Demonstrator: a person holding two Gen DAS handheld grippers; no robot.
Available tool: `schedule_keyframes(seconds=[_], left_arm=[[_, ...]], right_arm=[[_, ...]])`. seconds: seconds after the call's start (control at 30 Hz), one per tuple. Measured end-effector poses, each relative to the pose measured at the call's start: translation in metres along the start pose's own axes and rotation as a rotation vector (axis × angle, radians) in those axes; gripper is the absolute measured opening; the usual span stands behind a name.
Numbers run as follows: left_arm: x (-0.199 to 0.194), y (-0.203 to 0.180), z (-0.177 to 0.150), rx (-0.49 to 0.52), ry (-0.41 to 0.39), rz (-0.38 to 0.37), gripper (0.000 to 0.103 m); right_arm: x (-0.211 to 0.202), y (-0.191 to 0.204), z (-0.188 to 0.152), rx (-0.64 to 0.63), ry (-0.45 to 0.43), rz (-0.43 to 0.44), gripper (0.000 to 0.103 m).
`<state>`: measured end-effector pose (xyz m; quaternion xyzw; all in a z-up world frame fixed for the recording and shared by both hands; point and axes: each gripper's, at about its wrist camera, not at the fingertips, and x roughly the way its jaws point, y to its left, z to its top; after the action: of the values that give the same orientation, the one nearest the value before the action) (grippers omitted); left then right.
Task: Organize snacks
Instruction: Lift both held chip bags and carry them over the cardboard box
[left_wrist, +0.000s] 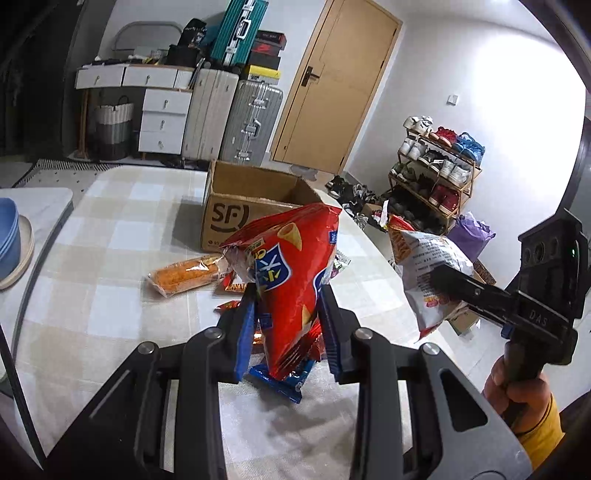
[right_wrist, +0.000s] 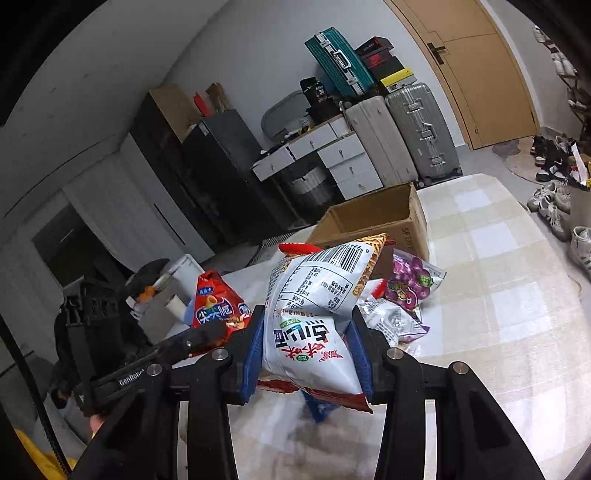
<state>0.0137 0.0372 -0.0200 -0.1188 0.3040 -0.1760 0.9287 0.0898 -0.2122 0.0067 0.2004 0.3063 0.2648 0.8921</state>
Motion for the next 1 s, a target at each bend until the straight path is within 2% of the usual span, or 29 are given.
schedule_keyframes(seconds=[0.27, 0.47, 0.73, 1.0], left_arm=[[-0.03, -0.008, -0.003, 0.0, -0.01, -0.001, 0.029], [-0.04, -0.012, 0.012, 0.016, -0.006, -0.002, 0.029], [-0.022, -0.011, 0.051, 0.046, -0.01, 0.013, 0.029], [0.015, -0.012, 0.103, 0.062, -0.003, 0.042, 0.029]], right_arm=[[0.002, 0.003, 0.007, -0.029, 0.005, 0.009, 0.042], [0.009, 0.002, 0.019, -0.046, 0.0, 0.03, 0.042], [0.028, -0.01, 0.056, -0.042, -0.01, 0.068, 0.042], [0.062, -0.013, 0.115, -0.067, -0.006, 0.088, 0.042]])
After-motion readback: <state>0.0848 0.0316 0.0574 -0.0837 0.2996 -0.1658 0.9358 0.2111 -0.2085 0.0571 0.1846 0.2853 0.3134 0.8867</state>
